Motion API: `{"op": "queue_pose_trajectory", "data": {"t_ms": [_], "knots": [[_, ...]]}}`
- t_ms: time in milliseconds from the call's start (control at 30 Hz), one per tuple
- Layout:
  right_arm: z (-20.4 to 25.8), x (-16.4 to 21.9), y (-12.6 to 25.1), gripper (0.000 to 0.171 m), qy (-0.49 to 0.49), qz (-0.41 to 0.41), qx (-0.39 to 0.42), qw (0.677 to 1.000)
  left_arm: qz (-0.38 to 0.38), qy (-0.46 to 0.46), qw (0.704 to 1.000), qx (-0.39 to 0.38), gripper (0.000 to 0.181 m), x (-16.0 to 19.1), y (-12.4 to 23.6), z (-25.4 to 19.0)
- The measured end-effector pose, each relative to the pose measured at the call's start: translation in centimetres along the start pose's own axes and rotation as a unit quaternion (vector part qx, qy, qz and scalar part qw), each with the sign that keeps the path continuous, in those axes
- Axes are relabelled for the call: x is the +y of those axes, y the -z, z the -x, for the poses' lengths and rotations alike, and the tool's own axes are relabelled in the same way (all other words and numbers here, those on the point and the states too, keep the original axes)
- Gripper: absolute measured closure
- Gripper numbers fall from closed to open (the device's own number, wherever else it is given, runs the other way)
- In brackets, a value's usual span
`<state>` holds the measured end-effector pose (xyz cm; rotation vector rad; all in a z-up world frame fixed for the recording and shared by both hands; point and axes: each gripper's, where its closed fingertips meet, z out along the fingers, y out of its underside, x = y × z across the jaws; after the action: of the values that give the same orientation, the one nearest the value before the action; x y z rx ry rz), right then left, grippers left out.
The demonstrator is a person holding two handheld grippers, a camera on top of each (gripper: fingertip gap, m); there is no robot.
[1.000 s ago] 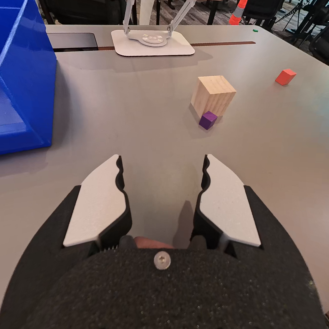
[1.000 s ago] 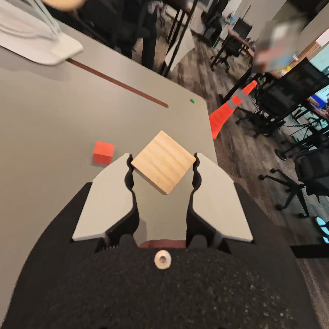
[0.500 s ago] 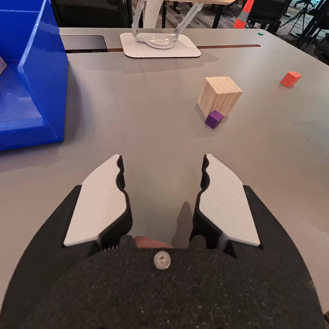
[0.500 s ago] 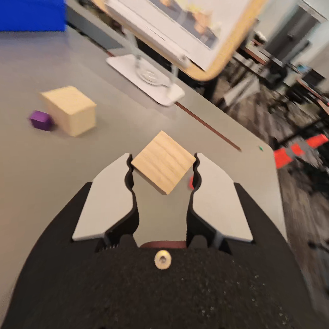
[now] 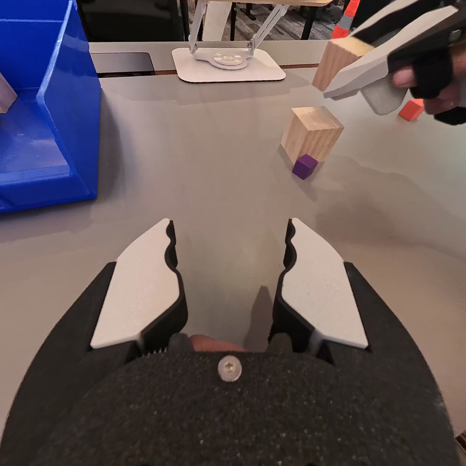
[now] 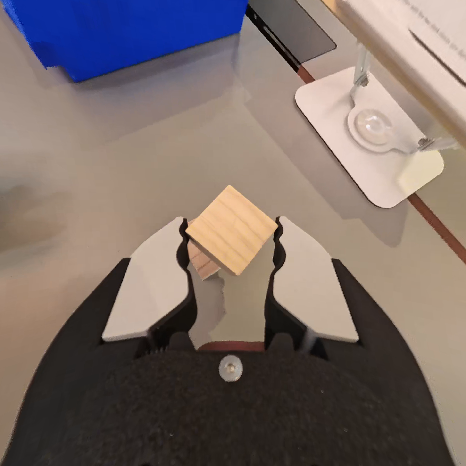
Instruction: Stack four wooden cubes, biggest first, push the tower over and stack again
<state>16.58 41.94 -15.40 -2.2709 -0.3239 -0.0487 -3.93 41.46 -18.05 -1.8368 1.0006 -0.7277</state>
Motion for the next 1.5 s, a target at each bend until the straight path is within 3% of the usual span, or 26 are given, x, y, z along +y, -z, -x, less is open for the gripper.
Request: {"op": "queue_pose_trajectory", "data": {"t_ms": [600,733,833,1000,1133,1333,1500], "knots": [[0.8,1.6,-1.8,0.105,-0.031,0.022,0.011,0.999,0.006,0.002,1.000,0.009,0.098,0.3,0.0,-0.2],[0.6,0.9,-1.3,0.097,-0.036,-0.003,0.013,0.999,0.007,0.001,1.000,0.009,0.098,0.3,-0.1,-0.3],[-0.7,-0.7,0.9,0.089,-0.028,-0.039,0.046,0.998,0.006,-0.001,1.000,0.010,0.098,0.2,-0.1,-0.4],[-2.4,-3.5,9.7,0.089,-0.058,-0.180,0.114,0.975,-0.005,0.000,1.000,0.007,0.098,-0.1,0.0,-0.3],[-1.2,1.8,12.7,0.082,-0.099,-0.165,0.180,0.965,-0.015,0.006,1.000,-0.001,0.098,-0.5,-0.1,-0.1],[2.5,12.8,12.7,0.075,-0.177,-0.096,0.275,0.940,-0.036,0.006,0.999,-0.004,0.098,-1.0,0.1,-0.7],[3.3,16.1,14.0,0.073,-0.207,-0.080,0.317,0.922,-0.044,0.003,0.999,-0.006,0.099,-1.1,0.4,-1.0]]}}
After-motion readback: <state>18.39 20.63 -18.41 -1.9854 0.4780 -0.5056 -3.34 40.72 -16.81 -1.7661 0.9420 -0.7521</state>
